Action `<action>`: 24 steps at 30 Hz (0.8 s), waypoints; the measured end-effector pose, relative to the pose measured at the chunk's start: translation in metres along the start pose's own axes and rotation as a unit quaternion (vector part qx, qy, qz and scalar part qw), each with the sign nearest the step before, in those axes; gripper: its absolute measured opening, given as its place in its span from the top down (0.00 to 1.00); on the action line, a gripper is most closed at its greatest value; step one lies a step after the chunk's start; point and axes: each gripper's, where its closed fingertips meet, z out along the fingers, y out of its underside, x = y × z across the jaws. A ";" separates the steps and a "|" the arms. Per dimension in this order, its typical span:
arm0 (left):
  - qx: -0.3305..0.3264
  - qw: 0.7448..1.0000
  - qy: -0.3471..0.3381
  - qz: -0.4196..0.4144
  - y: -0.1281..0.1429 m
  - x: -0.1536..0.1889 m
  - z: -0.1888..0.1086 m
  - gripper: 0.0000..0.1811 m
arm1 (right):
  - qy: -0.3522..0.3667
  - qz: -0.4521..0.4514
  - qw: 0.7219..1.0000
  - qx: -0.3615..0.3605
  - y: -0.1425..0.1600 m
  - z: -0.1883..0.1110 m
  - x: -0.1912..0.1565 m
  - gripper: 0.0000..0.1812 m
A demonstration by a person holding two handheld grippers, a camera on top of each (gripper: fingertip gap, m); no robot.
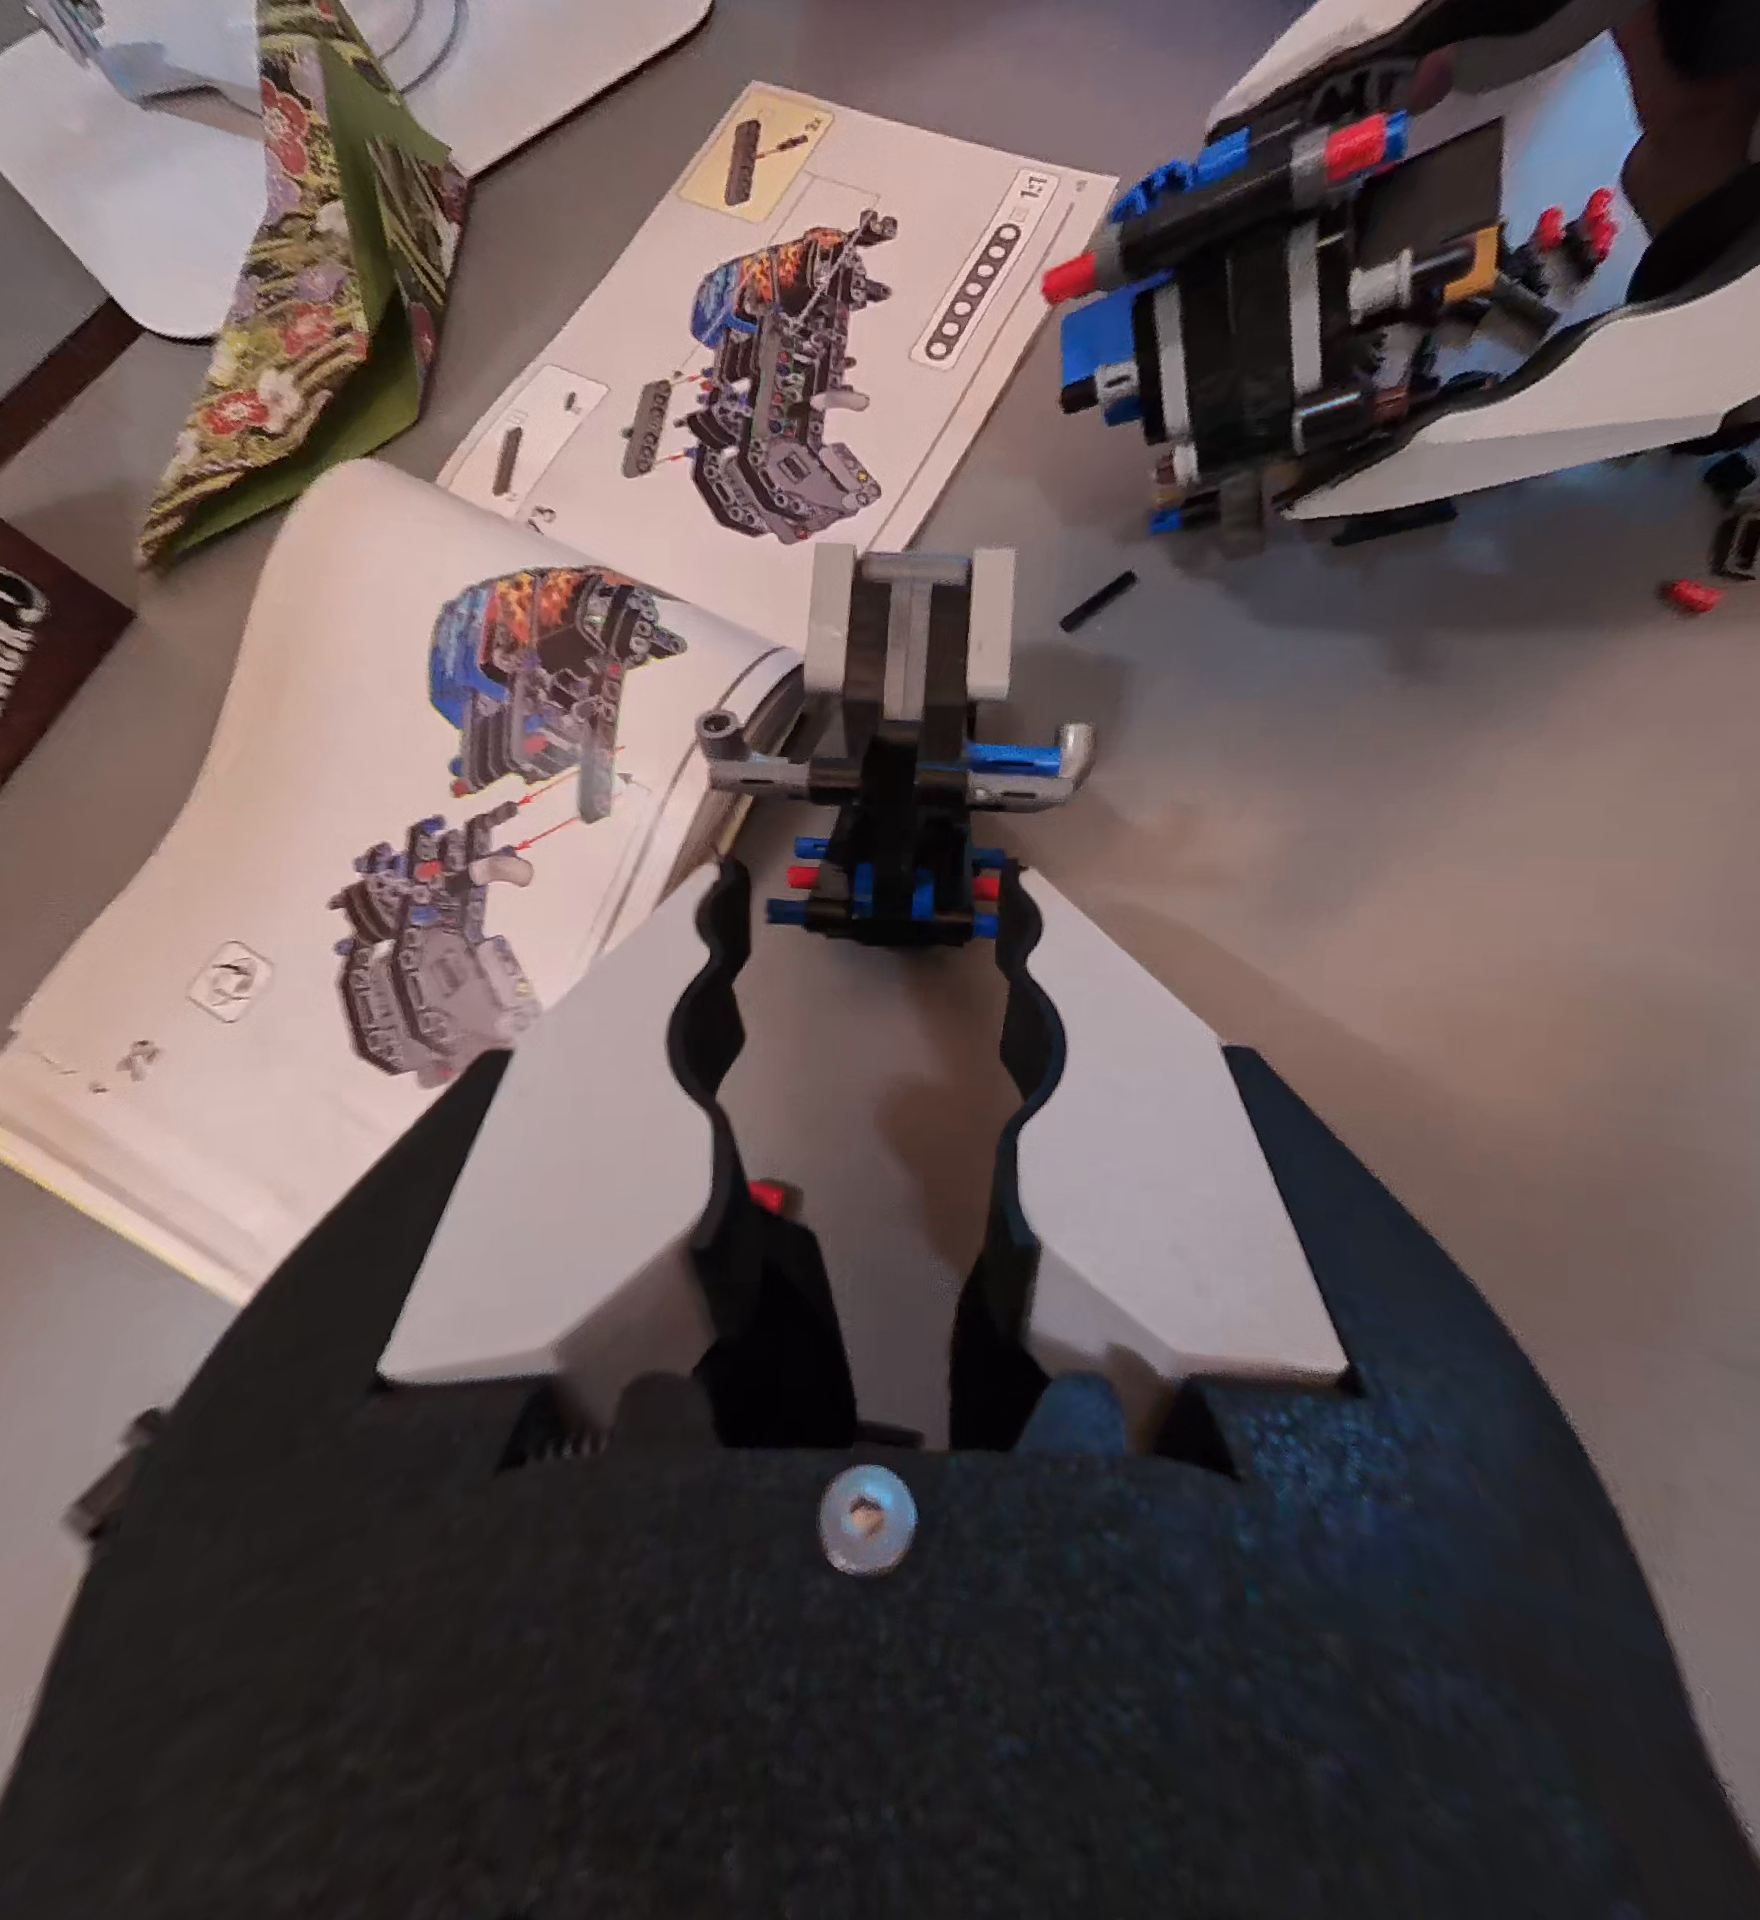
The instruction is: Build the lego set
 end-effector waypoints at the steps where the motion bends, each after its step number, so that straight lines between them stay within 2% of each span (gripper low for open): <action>1: -0.001 1.000 -0.006 0.011 -0.002 -0.002 -0.003 0.74 | 0.002 -0.002 1.000 0.002 -0.001 -0.001 0.000 0.68; 7: -0.015 0.996 0.018 0.087 -0.005 -0.001 -0.003 0.78 | 0.009 -0.010 1.000 0.010 -0.006 -0.007 0.002 0.68; 14: -0.009 0.995 0.083 0.052 -0.010 -0.002 0.008 0.84 | 0.016 -0.017 1.000 0.008 -0.005 -0.009 0.004 0.68; 17: -0.015 0.992 0.110 0.052 -0.007 0.004 0.013 0.91 | 0.017 -0.013 1.000 0.007 -0.003 -0.010 0.006 0.68; 19: -0.014 0.993 0.104 0.062 -0.004 0.004 0.017 0.97 | 0.016 -0.011 1.000 0.005 -0.002 -0.009 0.007 0.67; 24: 0.016 0.997 0.066 0.037 -0.005 0.001 0.000 0.97 | 0.013 -0.011 1.000 0.001 0.001 -0.008 0.006 0.68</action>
